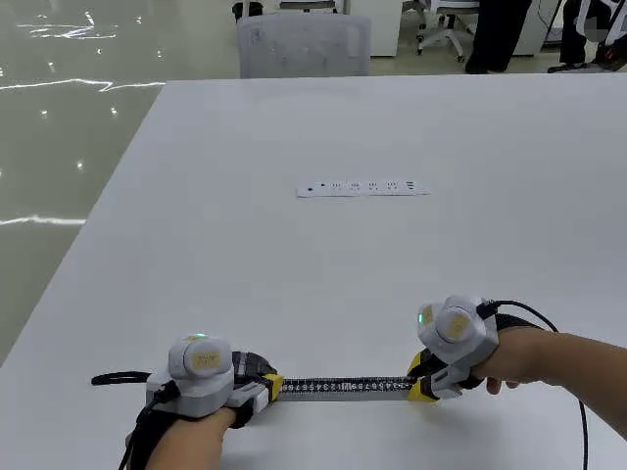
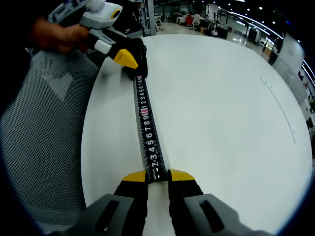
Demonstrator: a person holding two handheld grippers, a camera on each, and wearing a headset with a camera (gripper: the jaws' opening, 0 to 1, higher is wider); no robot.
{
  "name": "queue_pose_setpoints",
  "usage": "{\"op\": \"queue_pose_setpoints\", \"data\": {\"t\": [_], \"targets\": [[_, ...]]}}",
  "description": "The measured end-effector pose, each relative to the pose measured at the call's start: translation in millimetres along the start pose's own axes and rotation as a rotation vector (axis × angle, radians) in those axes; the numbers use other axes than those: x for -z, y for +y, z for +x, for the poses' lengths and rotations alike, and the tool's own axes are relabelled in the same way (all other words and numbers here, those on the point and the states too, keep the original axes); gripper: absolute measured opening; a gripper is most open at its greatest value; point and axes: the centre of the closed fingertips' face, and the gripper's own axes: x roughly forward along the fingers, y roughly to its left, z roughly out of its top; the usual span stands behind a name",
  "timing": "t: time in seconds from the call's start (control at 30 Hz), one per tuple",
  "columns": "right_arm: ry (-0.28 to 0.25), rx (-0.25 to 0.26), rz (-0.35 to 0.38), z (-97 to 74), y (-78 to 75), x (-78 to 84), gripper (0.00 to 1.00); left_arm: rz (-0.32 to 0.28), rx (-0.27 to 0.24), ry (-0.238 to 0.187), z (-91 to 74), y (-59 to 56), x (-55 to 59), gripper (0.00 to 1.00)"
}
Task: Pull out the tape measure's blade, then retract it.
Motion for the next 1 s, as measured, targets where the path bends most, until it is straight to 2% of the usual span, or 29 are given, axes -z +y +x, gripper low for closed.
{"op": "queue_pose_setpoints", "data": {"t": [1.0], "targets": [[-0.014, 0.007, 0.003, 7.3, 2.4, -11.9, 0.14, 0.008, 0.010, 0.006, 0.2, -0.1, 0.8, 0.60]]}}
